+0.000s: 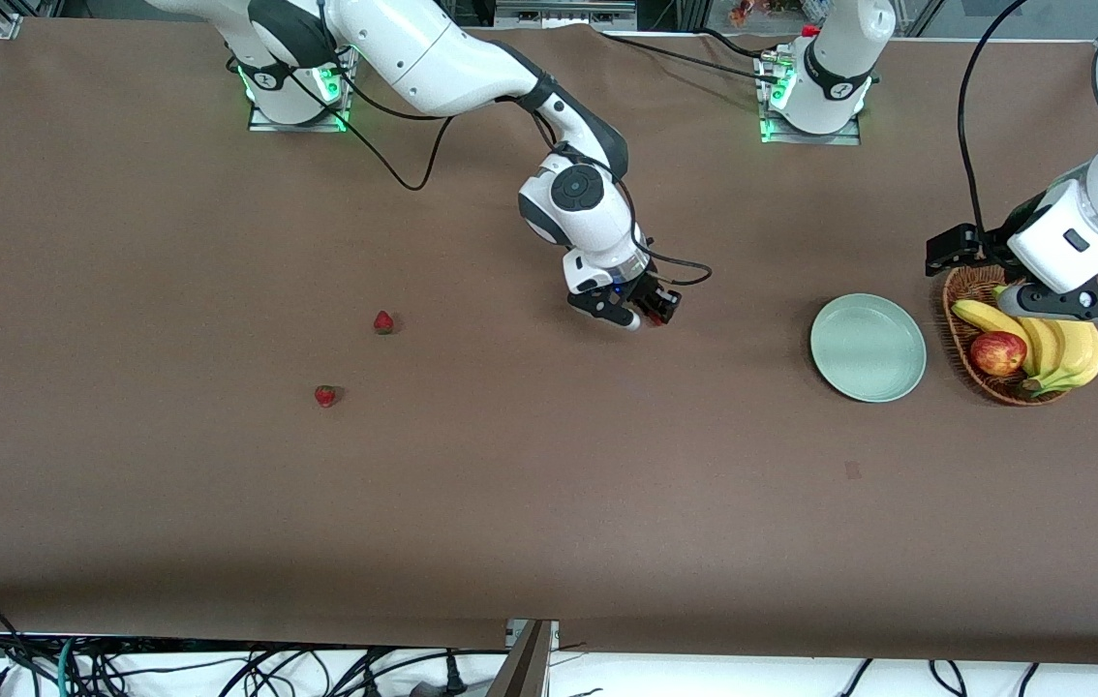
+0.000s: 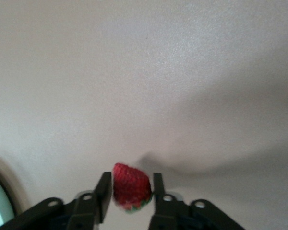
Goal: Collect all strawberries into plate
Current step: 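Carry the strawberry toward the plate and release it mid-table with the right gripper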
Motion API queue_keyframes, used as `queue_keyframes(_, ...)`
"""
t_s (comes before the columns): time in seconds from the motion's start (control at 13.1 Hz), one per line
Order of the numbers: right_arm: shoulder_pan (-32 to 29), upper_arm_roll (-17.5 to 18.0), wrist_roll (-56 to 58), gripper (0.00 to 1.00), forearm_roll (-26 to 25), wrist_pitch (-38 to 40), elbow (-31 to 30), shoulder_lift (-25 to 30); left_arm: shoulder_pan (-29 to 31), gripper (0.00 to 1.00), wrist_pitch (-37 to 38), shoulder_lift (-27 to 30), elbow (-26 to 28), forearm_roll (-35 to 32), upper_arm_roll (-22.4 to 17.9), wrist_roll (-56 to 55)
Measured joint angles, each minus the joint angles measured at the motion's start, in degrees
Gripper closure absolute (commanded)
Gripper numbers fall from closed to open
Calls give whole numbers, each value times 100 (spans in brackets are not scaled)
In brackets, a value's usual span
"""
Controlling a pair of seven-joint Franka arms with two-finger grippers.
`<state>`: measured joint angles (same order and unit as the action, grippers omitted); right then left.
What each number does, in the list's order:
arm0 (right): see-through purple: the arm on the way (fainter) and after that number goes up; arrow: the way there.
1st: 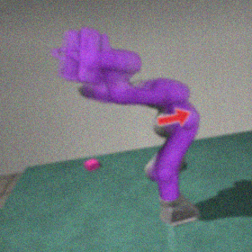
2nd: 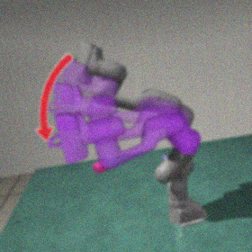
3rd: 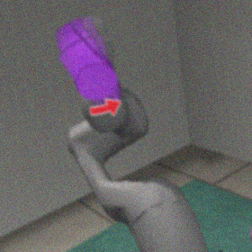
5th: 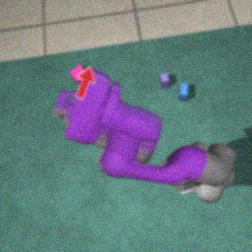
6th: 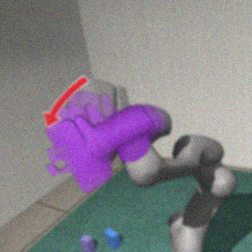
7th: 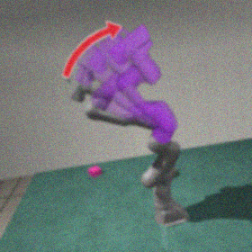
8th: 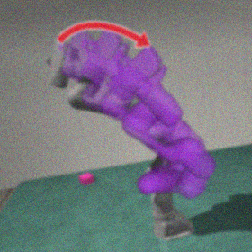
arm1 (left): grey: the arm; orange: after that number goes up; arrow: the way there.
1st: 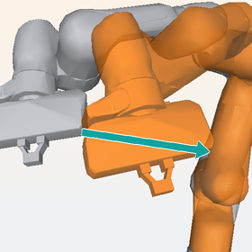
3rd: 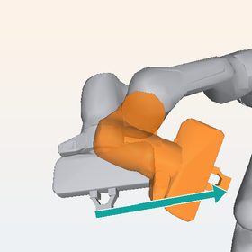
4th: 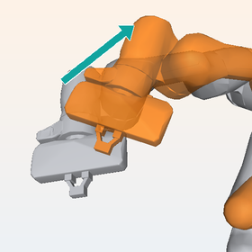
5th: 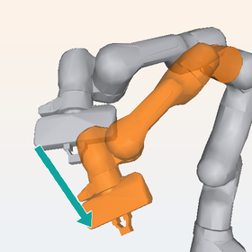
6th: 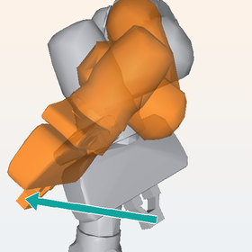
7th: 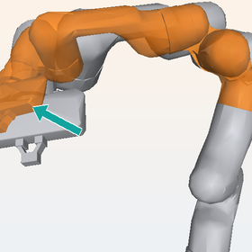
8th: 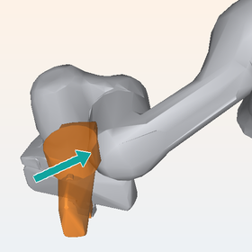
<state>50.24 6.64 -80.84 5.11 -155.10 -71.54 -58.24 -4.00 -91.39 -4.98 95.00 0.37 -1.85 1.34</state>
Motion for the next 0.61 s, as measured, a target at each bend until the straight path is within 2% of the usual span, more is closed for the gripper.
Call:
queue_keyframes(0.31,-27,-69,-140,14,0,162,190,91,13,0,-78,-108,16,0,-15,-1)
queue_keyframes(0.61,-440,-120,288,14,-9,1685,254,629,17,0,-606,-141,459,0,-21,-1)
